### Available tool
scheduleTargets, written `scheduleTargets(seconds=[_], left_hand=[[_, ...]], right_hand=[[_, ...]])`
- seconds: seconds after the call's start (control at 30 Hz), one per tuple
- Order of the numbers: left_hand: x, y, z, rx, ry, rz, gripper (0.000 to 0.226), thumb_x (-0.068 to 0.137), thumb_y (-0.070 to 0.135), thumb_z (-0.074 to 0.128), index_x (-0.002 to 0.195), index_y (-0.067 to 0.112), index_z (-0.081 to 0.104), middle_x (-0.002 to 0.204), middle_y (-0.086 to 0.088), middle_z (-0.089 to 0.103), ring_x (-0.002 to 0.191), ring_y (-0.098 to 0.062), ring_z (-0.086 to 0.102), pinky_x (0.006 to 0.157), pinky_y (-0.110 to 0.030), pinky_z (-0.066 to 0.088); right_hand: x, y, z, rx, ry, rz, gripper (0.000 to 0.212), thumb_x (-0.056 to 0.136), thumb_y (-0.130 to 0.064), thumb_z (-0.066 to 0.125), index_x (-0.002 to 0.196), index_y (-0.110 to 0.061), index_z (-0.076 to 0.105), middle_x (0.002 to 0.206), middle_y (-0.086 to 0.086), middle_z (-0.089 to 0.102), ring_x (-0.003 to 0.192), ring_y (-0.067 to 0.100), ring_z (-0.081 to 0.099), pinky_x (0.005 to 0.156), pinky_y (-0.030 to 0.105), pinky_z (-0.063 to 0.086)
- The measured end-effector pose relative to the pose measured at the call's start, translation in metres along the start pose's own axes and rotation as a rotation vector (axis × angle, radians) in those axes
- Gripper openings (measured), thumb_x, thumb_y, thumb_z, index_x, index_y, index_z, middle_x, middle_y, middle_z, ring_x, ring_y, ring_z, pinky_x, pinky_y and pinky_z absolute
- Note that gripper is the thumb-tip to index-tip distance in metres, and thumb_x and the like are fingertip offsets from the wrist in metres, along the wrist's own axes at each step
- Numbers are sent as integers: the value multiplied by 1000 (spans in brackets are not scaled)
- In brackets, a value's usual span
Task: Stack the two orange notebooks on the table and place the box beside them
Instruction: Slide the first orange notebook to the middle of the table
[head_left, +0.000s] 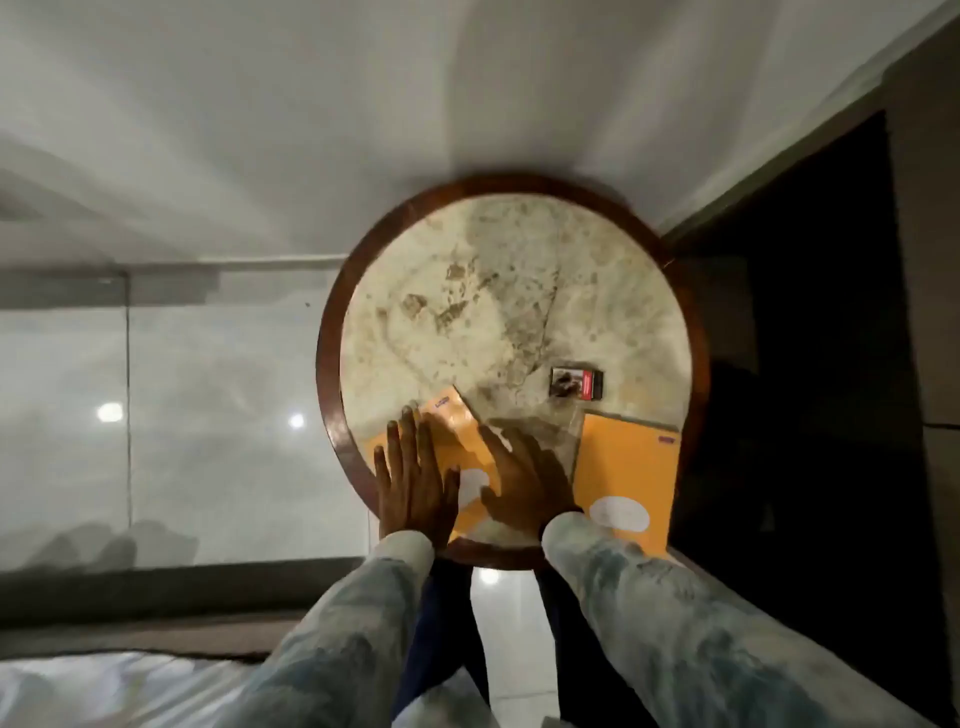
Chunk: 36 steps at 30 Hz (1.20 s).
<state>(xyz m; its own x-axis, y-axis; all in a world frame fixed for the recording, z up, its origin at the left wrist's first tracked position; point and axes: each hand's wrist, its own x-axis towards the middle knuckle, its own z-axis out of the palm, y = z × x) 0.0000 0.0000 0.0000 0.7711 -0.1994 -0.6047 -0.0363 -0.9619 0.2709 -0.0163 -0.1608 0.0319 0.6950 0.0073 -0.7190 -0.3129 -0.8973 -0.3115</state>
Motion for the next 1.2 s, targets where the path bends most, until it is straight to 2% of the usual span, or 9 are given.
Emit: scheduleTargets(seconds=[0.17, 0.3, 0.47, 0.6, 0.73, 0.87, 0.97, 1.1, 1.2], left_hand=[[-1, -31, 27, 77, -29, 54, 81, 105, 46, 39, 158, 12, -13, 170, -11, -16, 159, -38, -10, 129, -60, 7], [20, -37, 11, 61, 37, 109, 86, 99, 52, 40, 162, 9, -2, 172, -16, -10, 158, -42, -8, 129, -61, 5], [54, 1, -24, -461, 219, -466, 99, 87, 41, 74, 161, 8, 15, 161, -24, 29, 147, -44, 35, 120, -52, 36], [77, -5, -45, -683, 209, -705, 82, 70, 34, 89, 137, 11, 49, 129, -13, 58, 124, -39, 58, 109, -47, 51], [101, -9, -68, -877, 85, -575, 58, 70, 32, 91, 120, 20, 64, 110, -3, 69, 105, -32, 66, 97, -46, 57], [162, 25, -112, -883, 222, -375, 31, 74, 23, 88, 97, 29, 68, 94, 6, 68, 98, -27, 68, 89, -42, 59], [211, 54, -144, -884, 244, -255, 26, 75, 18, 88, 86, 30, 67, 84, 13, 67, 89, -24, 69, 87, -44, 62], [249, 77, -156, -786, 259, -111, 22, 80, 21, 85, 94, 26, 69, 94, 1, 74, 88, -25, 73, 84, -48, 65], [254, 82, -150, -631, 275, -141, 32, 80, 31, 84, 98, 8, 70, 104, -13, 74, 97, -35, 71, 90, -51, 61]], right_hand=[[16, -6, 28, 33, 141, -15, 61, 85, -20, 70, 143, -30, 51, 147, 7, 48, 132, 34, 50, 87, 43, 60], [30, -10, 27, 165, 160, 88, 63, 88, -24, 71, 146, -29, 48, 150, 11, 46, 136, 38, 46, 94, 46, 57], [44, -11, 21, 397, 83, 265, 87, 86, -25, 77, 157, -21, 28, 157, 14, 40, 145, 35, 39, 114, 46, 43], [51, -10, 13, 485, 122, 328, 66, 74, -22, 86, 130, -15, 52, 132, 11, 59, 122, 34, 59, 98, 44, 53], [62, -5, -3, 606, 243, 373, 37, 77, -20, 84, 104, -12, 59, 102, 6, 63, 91, 29, 64, 74, 35, 51], [102, -4, -48, 739, 452, 343, 21, 82, -11, 77, 97, -6, 63, 85, 3, 58, 79, 24, 57, 68, 29, 40], [143, 4, -89, 744, 564, 344, 23, 82, -14, 77, 98, -5, 63, 91, 11, 64, 83, 26, 60, 69, 29, 39], [177, 19, -119, 666, 535, 368, 31, 83, -21, 76, 106, -7, 62, 109, 14, 67, 98, 34, 64, 76, 38, 52], [177, 27, -122, 633, 554, 362, 32, 85, -20, 72, 113, -9, 63, 114, 12, 68, 105, 35, 65, 84, 43, 56]])
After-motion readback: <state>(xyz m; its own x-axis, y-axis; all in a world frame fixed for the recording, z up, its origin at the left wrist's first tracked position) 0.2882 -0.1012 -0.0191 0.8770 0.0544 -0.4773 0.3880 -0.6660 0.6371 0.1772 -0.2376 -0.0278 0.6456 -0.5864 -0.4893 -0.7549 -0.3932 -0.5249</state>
